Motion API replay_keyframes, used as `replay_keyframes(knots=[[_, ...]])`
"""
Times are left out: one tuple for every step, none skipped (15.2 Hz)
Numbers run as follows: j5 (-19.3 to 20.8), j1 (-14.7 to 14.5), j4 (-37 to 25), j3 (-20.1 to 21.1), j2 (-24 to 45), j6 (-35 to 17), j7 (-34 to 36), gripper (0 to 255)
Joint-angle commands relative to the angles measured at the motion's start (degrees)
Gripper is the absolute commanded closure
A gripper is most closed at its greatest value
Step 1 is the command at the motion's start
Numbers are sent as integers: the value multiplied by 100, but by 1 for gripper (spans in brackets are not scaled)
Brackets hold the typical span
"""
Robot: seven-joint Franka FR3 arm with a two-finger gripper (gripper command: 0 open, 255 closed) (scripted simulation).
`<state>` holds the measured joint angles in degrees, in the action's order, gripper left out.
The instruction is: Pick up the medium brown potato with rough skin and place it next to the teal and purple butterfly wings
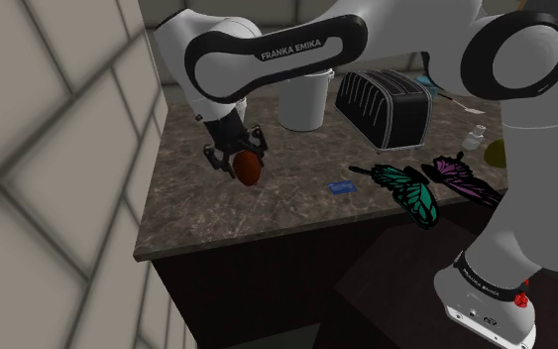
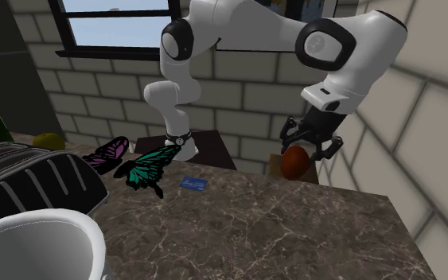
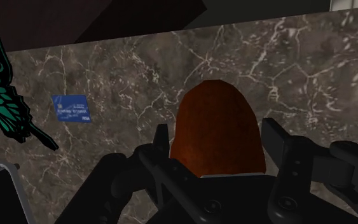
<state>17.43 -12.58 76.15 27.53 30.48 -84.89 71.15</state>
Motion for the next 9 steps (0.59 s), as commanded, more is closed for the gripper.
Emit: replay_keyframes(knots=[[-13,-15,-108,9,-29,135,-14,255],[-15,-26,-182,10,-32,210,-25,255],[-16,-38,-260,12,-33,285,-35,255],[-16,-51,-339,13,-33,362,-45,255],[-15,-64,-422,14,-30,440,-55,255],[-13,-79,-508,14,-26,519,-65,255],[-11,-95,-596,15,-20,599,-75,255],[-10,-99,-621,15,-17,621,-78,255],[-59,60,-319,12,-217,499,-175,255]])
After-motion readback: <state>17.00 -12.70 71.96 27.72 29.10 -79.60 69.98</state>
